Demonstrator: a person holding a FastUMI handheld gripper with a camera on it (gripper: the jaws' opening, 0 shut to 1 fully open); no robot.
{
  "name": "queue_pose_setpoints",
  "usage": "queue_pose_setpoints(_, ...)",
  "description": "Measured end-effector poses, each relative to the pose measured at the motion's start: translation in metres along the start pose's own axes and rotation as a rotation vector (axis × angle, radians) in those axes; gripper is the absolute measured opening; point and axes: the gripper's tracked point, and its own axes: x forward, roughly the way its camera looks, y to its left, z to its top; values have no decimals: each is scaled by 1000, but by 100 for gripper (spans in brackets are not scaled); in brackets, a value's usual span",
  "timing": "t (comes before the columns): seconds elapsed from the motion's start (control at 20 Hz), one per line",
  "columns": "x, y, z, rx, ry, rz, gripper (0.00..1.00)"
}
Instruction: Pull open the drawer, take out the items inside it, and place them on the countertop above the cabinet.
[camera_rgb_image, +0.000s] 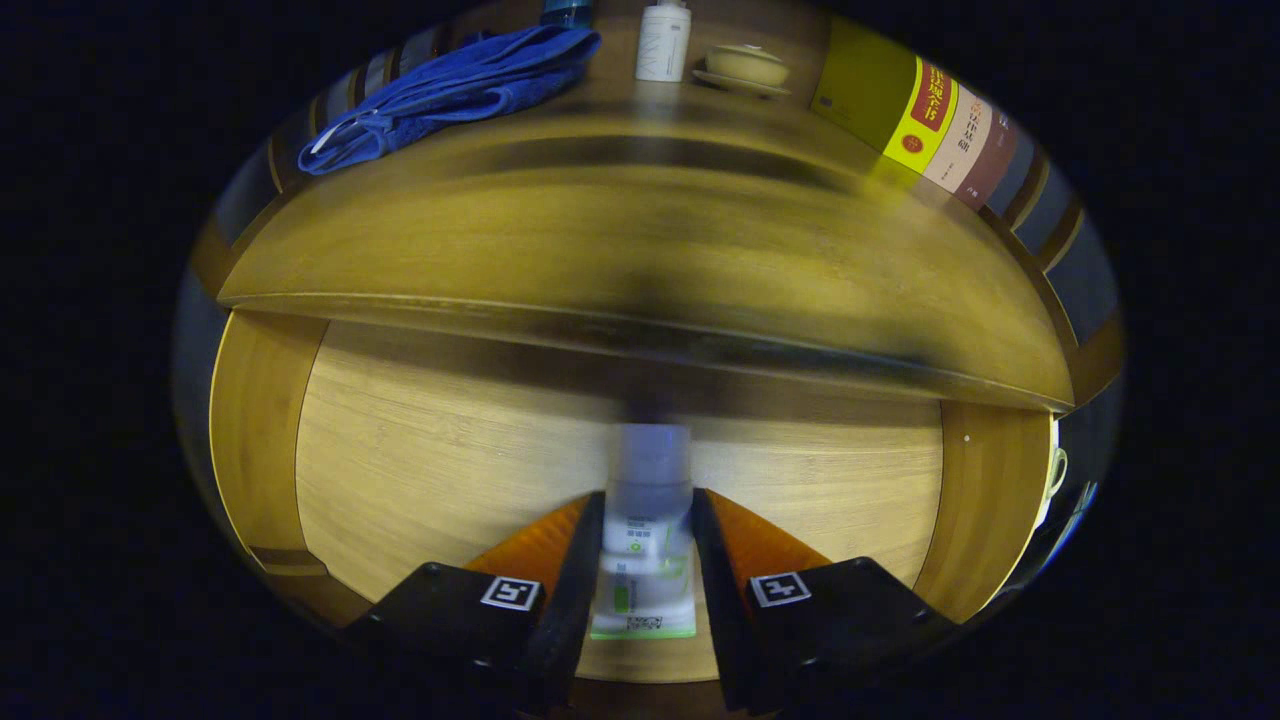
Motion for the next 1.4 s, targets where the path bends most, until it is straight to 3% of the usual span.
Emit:
queue_pose_setpoints(0.2,-23,-11,7,-31,-38,-21,43)
queue_pose_setpoints(0.6,-120,-17,31,-47,-89,-3,43)
queue_pose_setpoints(0.9,-195,-36,84,-30,-169,-26,42)
queue_pose_setpoints(1.1,-210,-41,126,-44,-192,-36,42)
queue_pose_setpoints(1.4,-194,-67,193,-39,-215,-96,42)
